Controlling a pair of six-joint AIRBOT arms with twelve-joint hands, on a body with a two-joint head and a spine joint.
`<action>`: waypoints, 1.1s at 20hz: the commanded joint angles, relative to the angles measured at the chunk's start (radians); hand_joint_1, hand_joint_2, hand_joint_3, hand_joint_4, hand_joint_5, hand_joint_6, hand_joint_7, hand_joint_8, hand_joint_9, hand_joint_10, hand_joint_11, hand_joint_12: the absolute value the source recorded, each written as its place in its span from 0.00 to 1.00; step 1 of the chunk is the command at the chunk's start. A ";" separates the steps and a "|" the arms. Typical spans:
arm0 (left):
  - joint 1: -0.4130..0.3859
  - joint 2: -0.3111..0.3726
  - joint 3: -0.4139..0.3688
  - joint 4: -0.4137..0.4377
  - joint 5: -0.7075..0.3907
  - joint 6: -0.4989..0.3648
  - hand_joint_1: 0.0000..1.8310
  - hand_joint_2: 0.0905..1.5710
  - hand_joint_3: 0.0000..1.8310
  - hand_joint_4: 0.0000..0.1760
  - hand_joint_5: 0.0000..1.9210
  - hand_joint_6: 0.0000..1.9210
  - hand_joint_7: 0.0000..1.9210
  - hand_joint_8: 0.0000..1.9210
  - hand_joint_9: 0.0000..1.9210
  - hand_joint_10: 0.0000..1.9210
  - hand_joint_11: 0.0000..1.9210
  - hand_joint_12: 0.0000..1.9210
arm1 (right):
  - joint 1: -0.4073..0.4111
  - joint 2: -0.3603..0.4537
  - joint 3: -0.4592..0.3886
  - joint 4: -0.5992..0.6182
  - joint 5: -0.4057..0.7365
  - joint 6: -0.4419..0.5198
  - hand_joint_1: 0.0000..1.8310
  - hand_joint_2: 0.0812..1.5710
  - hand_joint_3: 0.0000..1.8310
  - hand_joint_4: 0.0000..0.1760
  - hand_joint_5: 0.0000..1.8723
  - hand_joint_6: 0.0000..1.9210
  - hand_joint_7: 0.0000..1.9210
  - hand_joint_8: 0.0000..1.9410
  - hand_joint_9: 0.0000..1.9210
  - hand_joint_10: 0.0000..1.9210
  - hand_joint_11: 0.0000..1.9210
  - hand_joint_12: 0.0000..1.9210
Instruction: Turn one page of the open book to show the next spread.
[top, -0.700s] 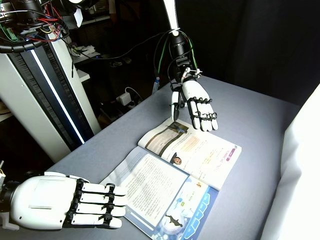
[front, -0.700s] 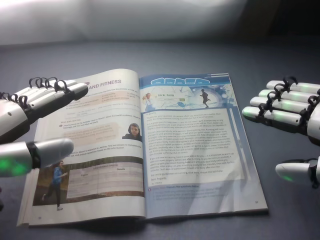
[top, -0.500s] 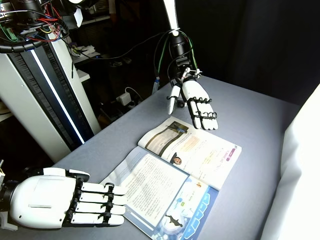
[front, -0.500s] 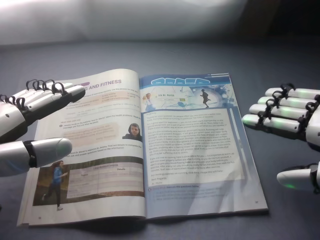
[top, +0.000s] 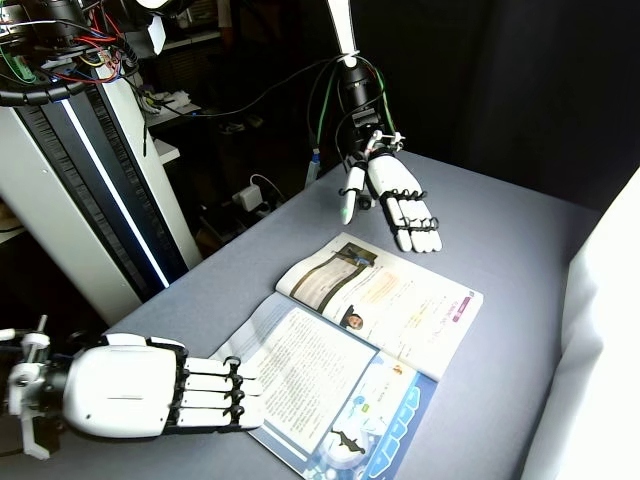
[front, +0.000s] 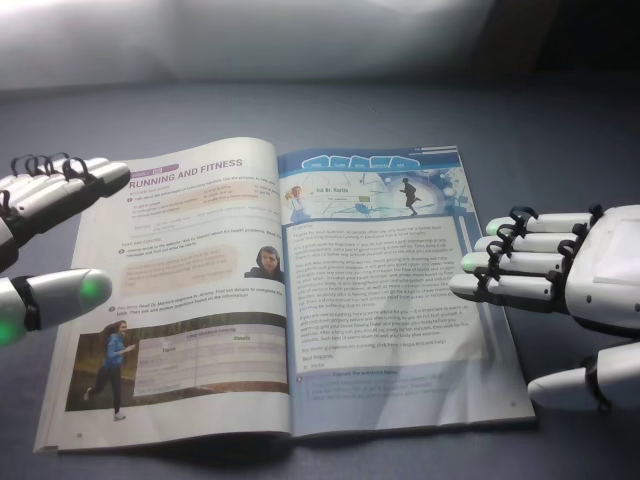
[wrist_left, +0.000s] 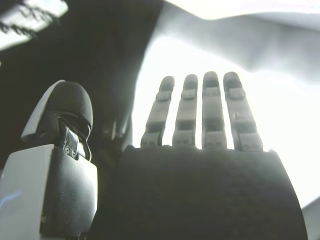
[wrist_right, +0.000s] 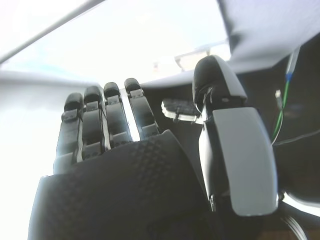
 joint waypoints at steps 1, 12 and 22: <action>0.004 0.014 -0.003 -0.034 -0.150 0.001 0.05 0.83 0.01 0.25 0.00 0.00 0.00 0.00 0.00 0.00 0.00 0.00 | 0.013 -0.001 0.008 -0.007 0.058 0.027 0.00 0.76 0.00 0.00 0.00 0.00 0.00 0.00 0.00 0.00 0.00 0.00; 0.056 0.039 -0.031 -0.098 -0.219 0.026 0.04 0.84 0.00 0.30 0.00 0.00 0.00 0.00 0.00 0.00 0.00 0.00 | 0.009 -0.094 0.069 -0.194 0.007 0.222 0.00 0.77 0.00 0.00 0.00 0.00 0.00 0.00 0.00 0.00 0.00 0.00; 0.123 0.055 -0.055 -0.154 -0.266 0.036 0.02 0.85 0.00 0.25 0.00 0.00 0.00 0.00 0.00 0.00 0.00 0.00 | 0.056 -0.219 0.134 -0.303 0.018 0.290 0.00 0.72 0.00 0.00 0.00 0.00 0.00 0.00 0.00 0.00 0.00 0.00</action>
